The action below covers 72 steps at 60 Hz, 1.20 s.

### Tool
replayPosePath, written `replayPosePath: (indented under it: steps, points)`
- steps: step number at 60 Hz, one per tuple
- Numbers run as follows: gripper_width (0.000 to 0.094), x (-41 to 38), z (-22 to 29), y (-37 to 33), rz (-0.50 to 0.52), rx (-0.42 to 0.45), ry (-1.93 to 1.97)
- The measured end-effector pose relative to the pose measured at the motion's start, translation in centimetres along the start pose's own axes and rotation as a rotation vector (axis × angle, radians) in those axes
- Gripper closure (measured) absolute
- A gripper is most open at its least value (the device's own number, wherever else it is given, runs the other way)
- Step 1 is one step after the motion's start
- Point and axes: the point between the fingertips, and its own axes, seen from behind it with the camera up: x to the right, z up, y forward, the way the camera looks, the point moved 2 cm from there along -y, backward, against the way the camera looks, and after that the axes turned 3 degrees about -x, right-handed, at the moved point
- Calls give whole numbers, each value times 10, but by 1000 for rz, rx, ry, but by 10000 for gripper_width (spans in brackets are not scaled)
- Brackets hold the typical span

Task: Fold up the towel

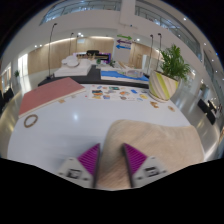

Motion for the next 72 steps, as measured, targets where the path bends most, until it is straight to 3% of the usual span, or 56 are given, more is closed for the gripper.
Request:
replayPosePath:
  steps: [4,13,23,33,46,48,55,57,61,72]
  points:
    - [902,28,0,3,-104,-6,-50]
    - [927,26,9,-6,-2,-32,-111]
    - [927,89,67,-51,58,31,-47]
    - [926,210,84,-70,-9,62,11]
    - [905,323,28,-36,-100,-20,37]
    - [857,330,21,-31,-96,-27,42]
    - [70,349,6,-39,-114,-49,79]
    - [129,355,7,-56,-117,-46,94]
    - [68,352,11,-90,-87,-46,121]
    - [86,341,9,-233,-62,-83,96]
